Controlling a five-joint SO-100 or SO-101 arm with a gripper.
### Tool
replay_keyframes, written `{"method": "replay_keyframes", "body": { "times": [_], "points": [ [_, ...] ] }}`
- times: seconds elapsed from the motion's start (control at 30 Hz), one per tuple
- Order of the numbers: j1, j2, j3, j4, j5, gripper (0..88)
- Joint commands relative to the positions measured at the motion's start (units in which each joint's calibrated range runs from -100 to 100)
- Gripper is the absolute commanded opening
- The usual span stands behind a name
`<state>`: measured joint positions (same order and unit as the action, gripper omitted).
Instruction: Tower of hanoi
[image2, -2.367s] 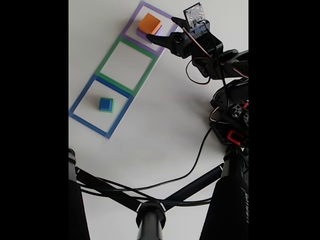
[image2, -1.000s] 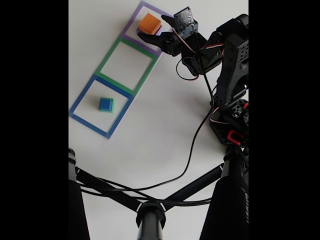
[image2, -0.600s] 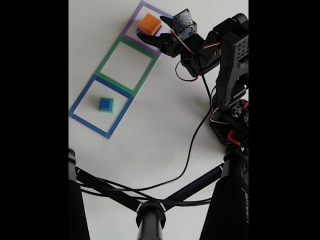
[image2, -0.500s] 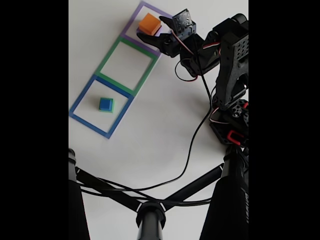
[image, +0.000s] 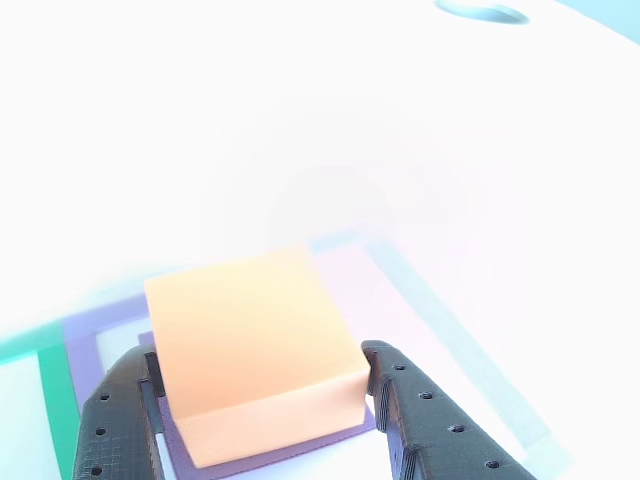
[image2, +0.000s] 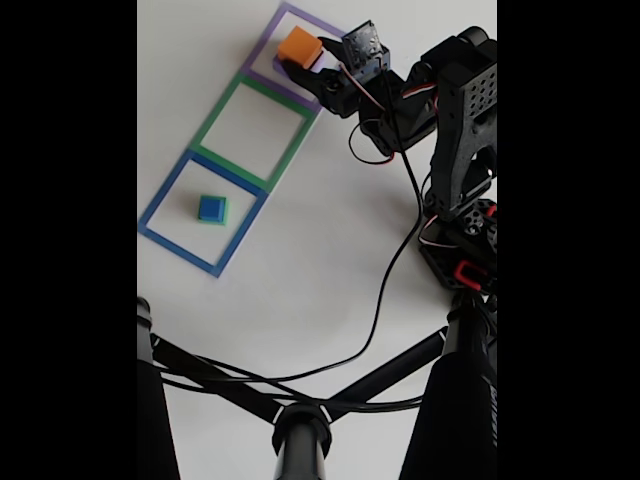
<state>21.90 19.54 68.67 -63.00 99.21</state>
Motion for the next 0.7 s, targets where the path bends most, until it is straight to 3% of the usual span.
{"method": "replay_keyframes", "body": {
  "times": [0.0, 0.5, 0.67],
  "points": [
    [-1.00, -0.53, -1.40, -1.61, 0.79, 16.5],
    [-2.05, -2.79, -0.85, -1.21, 0.79, 12.6],
    [-2.63, -9.73, 0.88, 3.65, 0.79, 12.7]
  ]
}}
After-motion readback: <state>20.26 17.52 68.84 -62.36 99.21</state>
